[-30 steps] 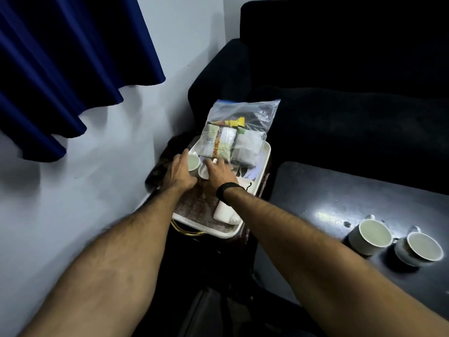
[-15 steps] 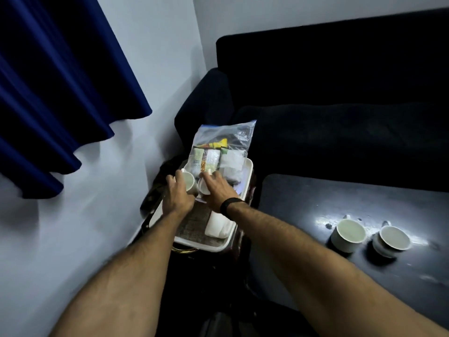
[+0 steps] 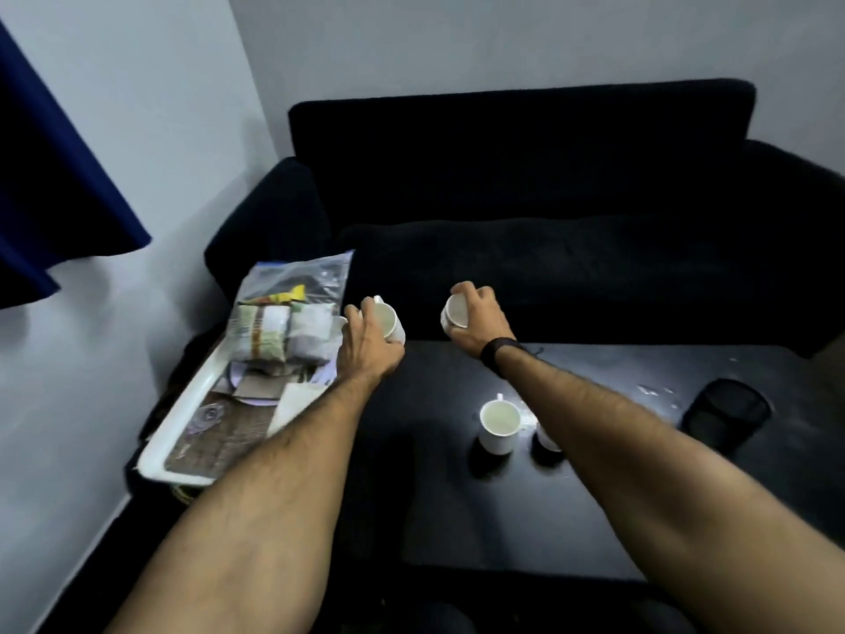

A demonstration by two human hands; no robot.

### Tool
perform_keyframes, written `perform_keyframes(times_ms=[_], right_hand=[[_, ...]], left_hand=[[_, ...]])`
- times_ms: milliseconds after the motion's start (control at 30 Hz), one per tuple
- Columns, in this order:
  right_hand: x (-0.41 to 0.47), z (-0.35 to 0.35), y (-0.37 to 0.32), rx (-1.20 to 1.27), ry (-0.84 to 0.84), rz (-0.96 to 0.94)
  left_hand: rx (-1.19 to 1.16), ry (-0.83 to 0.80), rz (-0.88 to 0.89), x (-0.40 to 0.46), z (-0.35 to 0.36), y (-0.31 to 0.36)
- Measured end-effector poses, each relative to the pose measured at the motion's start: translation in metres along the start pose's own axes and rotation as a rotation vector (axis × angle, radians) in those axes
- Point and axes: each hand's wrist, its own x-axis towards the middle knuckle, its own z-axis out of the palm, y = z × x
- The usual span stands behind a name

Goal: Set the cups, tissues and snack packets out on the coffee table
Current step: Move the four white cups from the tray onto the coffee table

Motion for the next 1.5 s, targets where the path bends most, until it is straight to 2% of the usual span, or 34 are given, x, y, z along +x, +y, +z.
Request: perform_keyframes(times_ms=[233,533,800,967,1500], right_hand=[[0.0,-0.055,0.103,-0.082,0.009,0.163],[-0.011,-0.03,0.169,-0.08,-0.074,0.294],[-0.018,-0.006,0.185,-0.051,-0.178,0.357],[-0.018,-0.004,0.189,-0.05,-0.182,0.369],[-0.019,-0.007,0.187,-0.026,-0.241,0.394]], left_hand=[[-0.053,-0.105,0.029,-0.001,0.075,0.062],[-0.038,-0.246,0.064,-0.01,0.161,0.099],[0.02,-0.34,0.042,-0.021,0.196,0.107],[0.046,-0.363,0.033,-0.024,0.204,0.107],[0.028,-0.356,-0.016,-0.028,0.207,0.105]])
